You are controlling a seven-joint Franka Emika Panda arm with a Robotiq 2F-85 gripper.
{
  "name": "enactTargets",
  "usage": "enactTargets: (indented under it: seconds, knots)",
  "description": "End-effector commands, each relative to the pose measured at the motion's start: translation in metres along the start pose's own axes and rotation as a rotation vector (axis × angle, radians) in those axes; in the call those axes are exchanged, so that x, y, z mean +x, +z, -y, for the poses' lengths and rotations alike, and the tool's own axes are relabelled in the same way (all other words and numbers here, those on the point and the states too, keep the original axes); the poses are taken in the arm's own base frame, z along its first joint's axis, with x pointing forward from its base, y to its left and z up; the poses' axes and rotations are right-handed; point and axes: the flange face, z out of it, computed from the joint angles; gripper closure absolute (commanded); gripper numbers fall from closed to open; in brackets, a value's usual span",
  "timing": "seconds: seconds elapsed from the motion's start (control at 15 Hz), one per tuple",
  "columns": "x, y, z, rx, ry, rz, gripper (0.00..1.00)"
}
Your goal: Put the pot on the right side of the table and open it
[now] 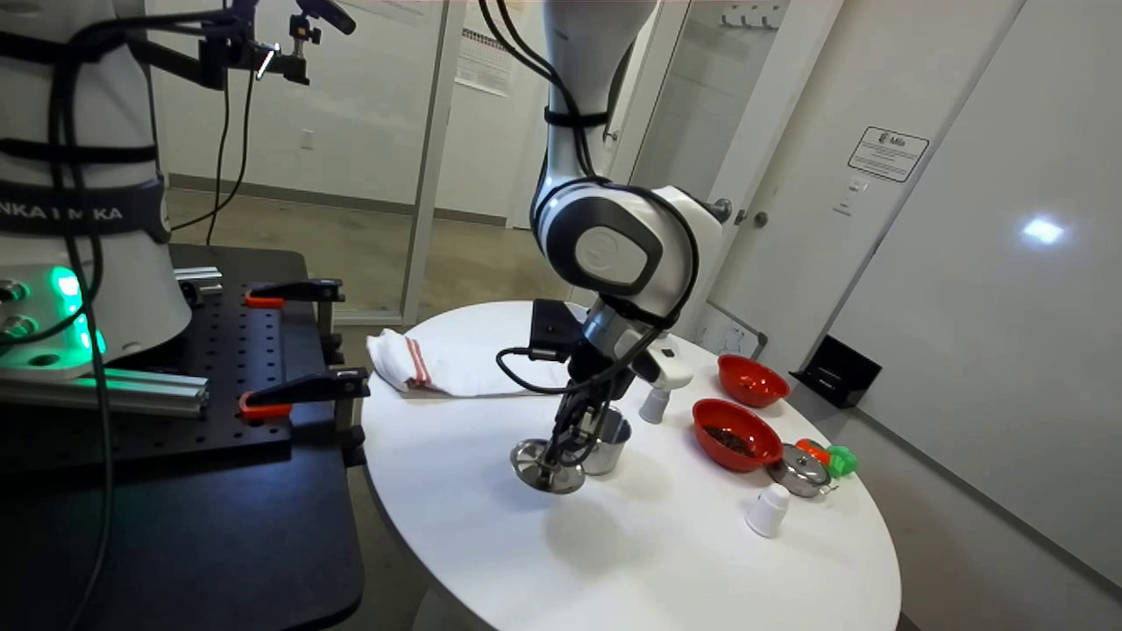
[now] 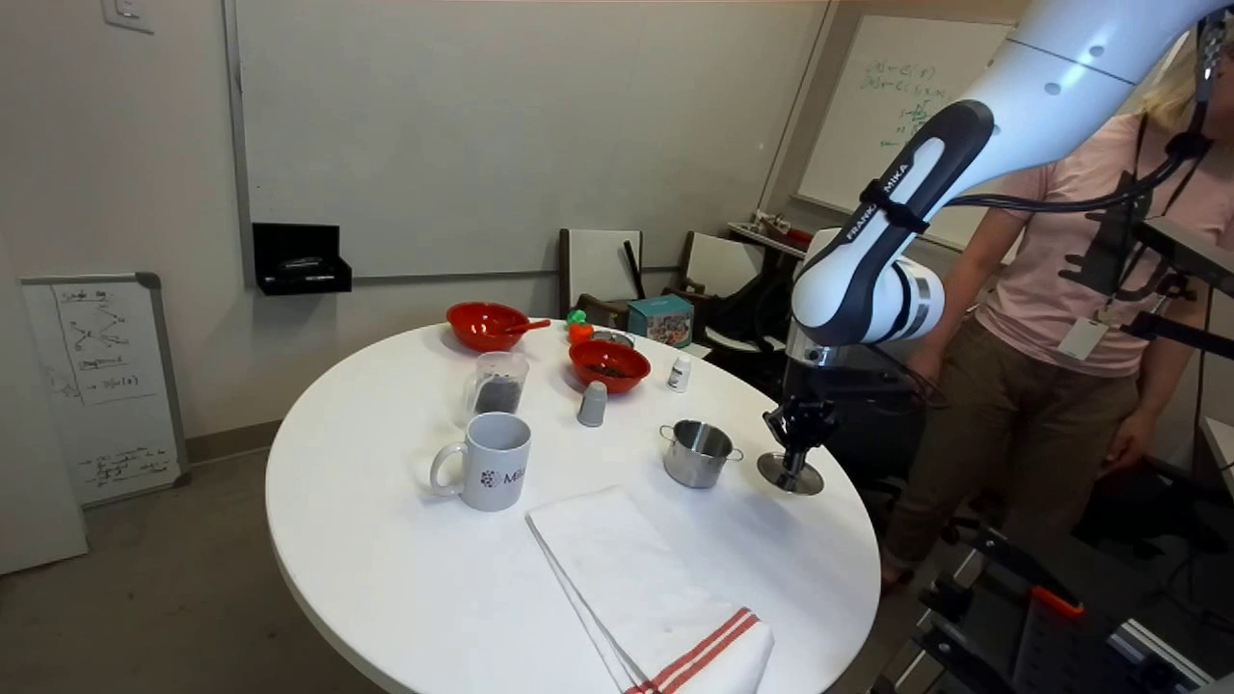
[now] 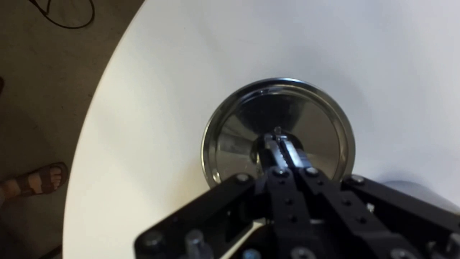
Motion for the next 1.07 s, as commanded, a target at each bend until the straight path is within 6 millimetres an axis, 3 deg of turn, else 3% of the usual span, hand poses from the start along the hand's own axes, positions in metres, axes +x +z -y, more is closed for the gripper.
enactTargets:
  seconds: [0.0, 1.0]
  knots:
    - [0.002, 0.024, 0.010, 0.007, -0.013, 0.011, 1.00]
    - [0.021, 0.065, 0.041, 0.028, -0.065, 0.004, 1.00]
